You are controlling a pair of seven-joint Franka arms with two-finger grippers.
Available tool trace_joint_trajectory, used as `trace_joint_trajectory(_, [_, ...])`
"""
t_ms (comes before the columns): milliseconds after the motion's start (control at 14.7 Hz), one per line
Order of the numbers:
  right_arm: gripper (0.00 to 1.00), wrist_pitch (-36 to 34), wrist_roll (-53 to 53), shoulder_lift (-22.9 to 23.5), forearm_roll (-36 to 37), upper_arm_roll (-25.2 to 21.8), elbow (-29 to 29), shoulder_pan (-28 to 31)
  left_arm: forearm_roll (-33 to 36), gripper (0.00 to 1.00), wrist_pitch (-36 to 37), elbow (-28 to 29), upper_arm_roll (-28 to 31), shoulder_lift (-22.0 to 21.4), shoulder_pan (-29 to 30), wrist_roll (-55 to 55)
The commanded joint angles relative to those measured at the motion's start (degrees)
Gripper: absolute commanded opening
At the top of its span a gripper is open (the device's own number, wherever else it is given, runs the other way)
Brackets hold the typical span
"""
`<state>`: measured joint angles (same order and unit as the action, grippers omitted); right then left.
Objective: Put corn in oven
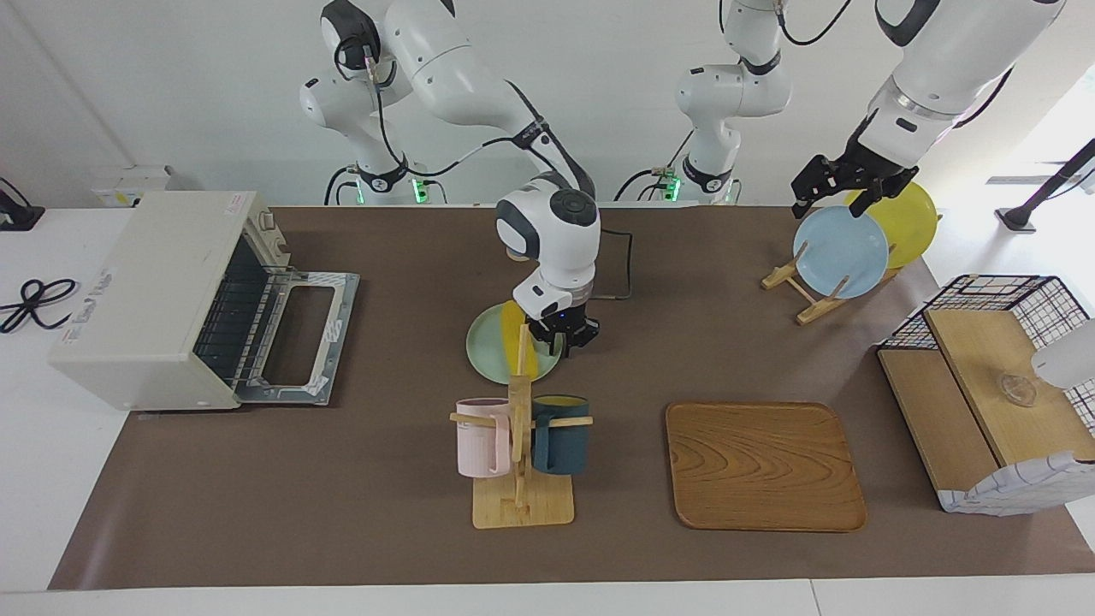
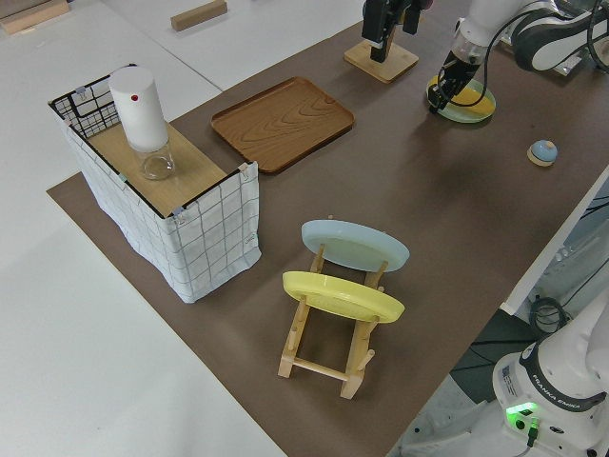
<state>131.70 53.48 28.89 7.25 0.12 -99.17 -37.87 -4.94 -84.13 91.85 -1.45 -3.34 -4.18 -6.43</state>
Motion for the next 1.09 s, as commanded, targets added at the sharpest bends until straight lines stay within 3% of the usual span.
trace_joint_trajectory(0, [0.00, -1.3, -1.4, -1.6, 1.4, -0.1, -0.8, 0.2, 1.1, 1.00, -2.4, 0.2, -0.2, 0.7, 0.0, 0.2])
trace_joint_trajectory(340, [0.00, -21.0, -12.5, -1.0, 9.1, -0.2, 11.8, 2.8, 2.3, 1.00, -7.3, 0.5, -0.3, 2.6, 0.0, 0.2])
trace_joint_trajectory(681, [0.00, -28.1, -15.3, -8.4, 9.1, -0.3, 7.8, 13.9, 5.5, 1.00, -6.8, 0.5, -0.8, 2.6, -0.5, 0.6])
trace_joint_trajectory(1021, [0.00, -28.5, -19.0, -17.7, 9.0, -0.3, -3.6, 23.2, 5.3, 1.00, -6.7, 0.6, -0.9, 2.4, -0.4, 0.7])
